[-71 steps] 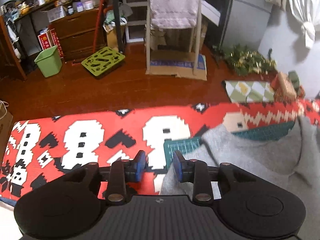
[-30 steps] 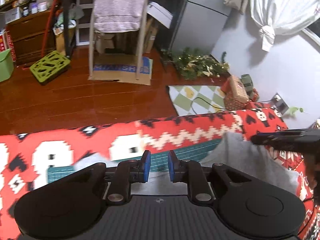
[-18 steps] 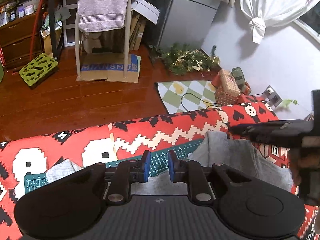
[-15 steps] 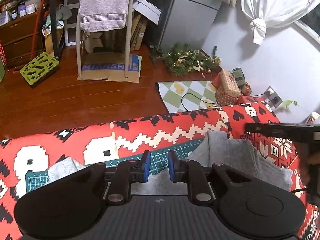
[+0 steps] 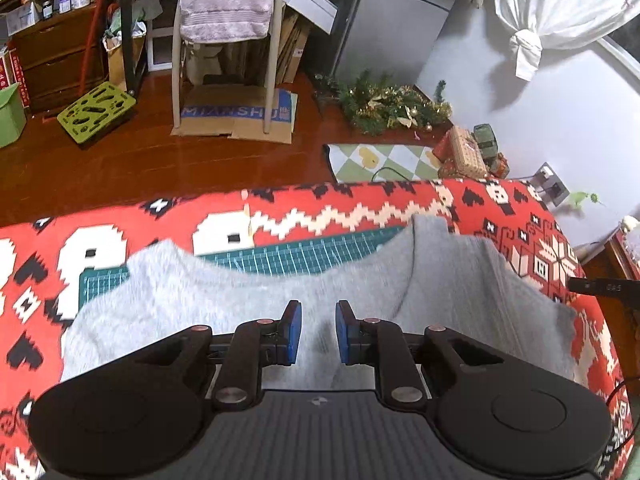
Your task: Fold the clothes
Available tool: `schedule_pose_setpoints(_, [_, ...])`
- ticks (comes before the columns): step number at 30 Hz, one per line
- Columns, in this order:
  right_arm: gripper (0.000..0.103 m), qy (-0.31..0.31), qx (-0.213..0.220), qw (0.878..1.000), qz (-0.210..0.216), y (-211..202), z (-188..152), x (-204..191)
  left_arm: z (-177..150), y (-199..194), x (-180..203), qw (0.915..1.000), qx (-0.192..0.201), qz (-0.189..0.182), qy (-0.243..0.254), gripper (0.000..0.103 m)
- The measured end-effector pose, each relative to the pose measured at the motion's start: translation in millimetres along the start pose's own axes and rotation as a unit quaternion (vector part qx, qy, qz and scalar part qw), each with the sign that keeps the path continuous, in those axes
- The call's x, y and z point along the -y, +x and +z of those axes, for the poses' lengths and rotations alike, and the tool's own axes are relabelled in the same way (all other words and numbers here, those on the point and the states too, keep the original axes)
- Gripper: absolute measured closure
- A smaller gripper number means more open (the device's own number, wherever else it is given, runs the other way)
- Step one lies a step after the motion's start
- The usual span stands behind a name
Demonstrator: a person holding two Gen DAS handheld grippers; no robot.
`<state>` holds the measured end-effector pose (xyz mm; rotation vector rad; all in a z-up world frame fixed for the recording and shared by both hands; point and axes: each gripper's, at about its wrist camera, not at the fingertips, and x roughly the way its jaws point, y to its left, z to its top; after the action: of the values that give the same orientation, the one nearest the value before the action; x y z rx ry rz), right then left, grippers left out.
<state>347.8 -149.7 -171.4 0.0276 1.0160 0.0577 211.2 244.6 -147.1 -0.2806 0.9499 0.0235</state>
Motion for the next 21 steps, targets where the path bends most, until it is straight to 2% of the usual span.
schedule_pose_setpoints(3, [0.081,0.01,-0.01,1.0,-0.002,-2,-10,20,-7,-4,3,1.0,-0.006,0.0,0.0,0.083])
schedule_pose_setpoints(6, [0.078,0.02,-0.015,0.999,0.028,-3,-15,25,-11,-4,8,0.9999,-0.011,-0.001,-0.003,0.081])
schedule_pose_setpoints(10, [0.075,0.014,-0.021,0.998,0.06,1,-19,16,-16,-2,17,0.9998,-0.017,-0.001,-0.005,0.081])
schedule_pose_setpoints(12, [0.075,0.003,-0.018,0.998,0.052,3,-22,9,-17,0,22,0.9998,-0.019,-0.001,-0.005,0.081])
schedule_pose_setpoints(13, [0.079,-0.005,-0.018,0.999,0.046,4,-22,6,-17,1,24,0.9998,-0.019,-0.002,-0.003,0.081])
schedule_pose_setpoints(14, [0.087,-0.009,-0.02,0.999,0.043,4,-22,4,-17,1,26,0.9998,-0.02,-0.003,-0.002,0.081])
schedule_pose_setpoints(15, [0.101,-0.012,-0.022,0.999,0.041,3,-22,1,-16,2,28,0.9998,-0.02,-0.003,-0.001,0.081])
schedule_pose_setpoints(18, [0.102,-0.025,-0.011,0.999,0.026,-4,-23,-3,-16,3,33,0.9998,-0.021,-0.005,0.003,0.081])
schedule_pose_setpoints(21, [0.102,-0.006,0.001,1.0,0.008,-9,-18,8,-16,5,39,0.9997,-0.021,-0.008,0.006,0.081])
